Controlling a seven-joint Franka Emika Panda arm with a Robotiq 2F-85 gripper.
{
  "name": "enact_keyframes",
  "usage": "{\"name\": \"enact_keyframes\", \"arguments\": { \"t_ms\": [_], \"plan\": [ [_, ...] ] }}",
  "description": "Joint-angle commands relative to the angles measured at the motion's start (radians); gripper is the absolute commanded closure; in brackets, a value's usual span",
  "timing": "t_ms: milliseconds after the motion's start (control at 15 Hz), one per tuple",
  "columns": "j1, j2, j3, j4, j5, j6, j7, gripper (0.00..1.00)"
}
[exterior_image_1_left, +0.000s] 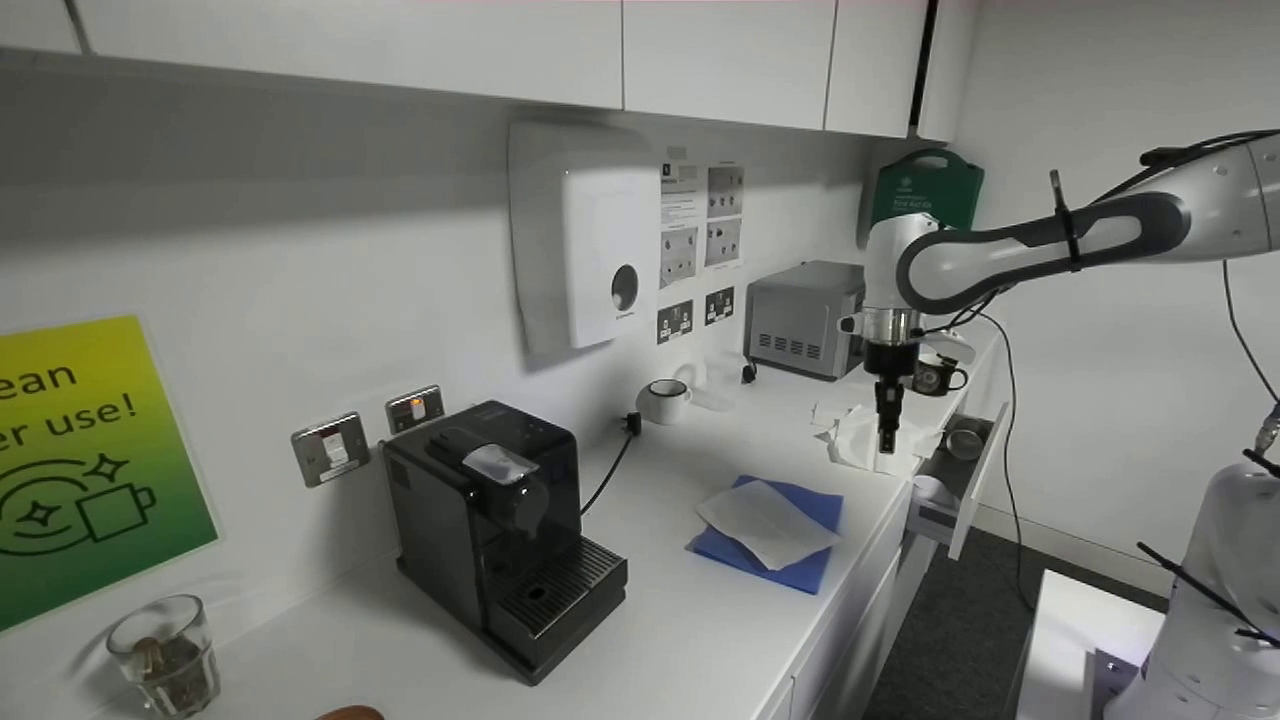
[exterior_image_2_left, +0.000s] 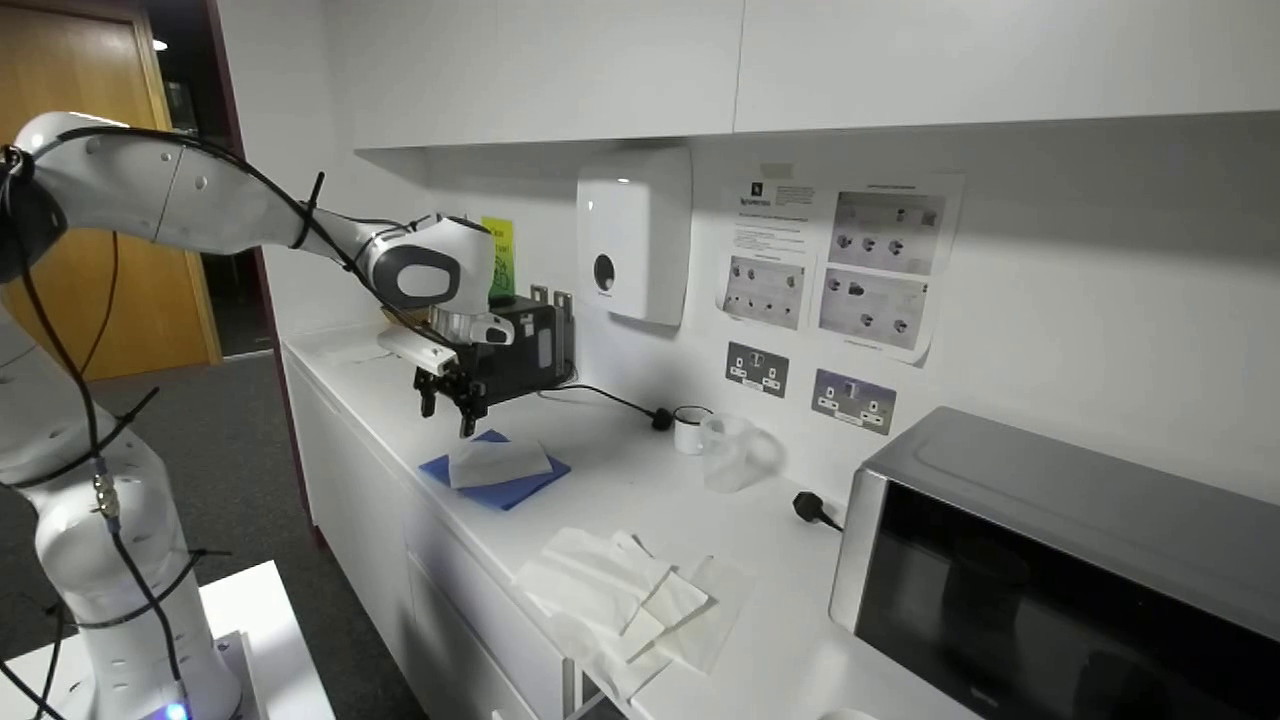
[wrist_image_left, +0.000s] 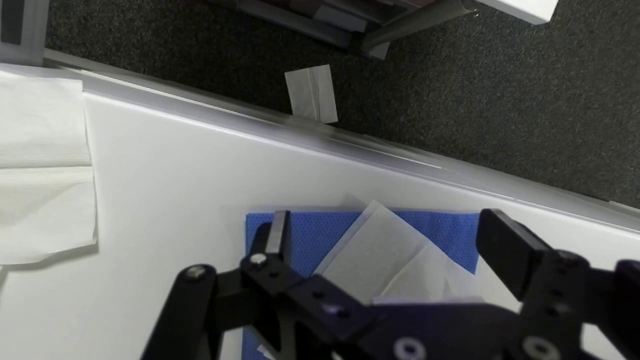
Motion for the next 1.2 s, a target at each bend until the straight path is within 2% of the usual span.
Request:
{"name": "enact_keyframes", "arguments": {
  "t_ms": [0,200,933,1000,1133],
  "plan": [
    [0.001,-0.013,-0.007,-0.020,0.005,0.010,-0.029,0.00],
    [0.019,0.002,0.006,-0.013,-0.007,0.006,-0.058,0.00],
    [0.144,0.062,0.084,0.042,-0.055,-0.011,-0.419,0.00],
    [0.152,0.070,0.097,0.049,-0.066,-0.004,-0.440,0.00],
    [0.156,0.082,0.125,0.058,-0.071,0.019,-0.402,0.00]
  ]
}}
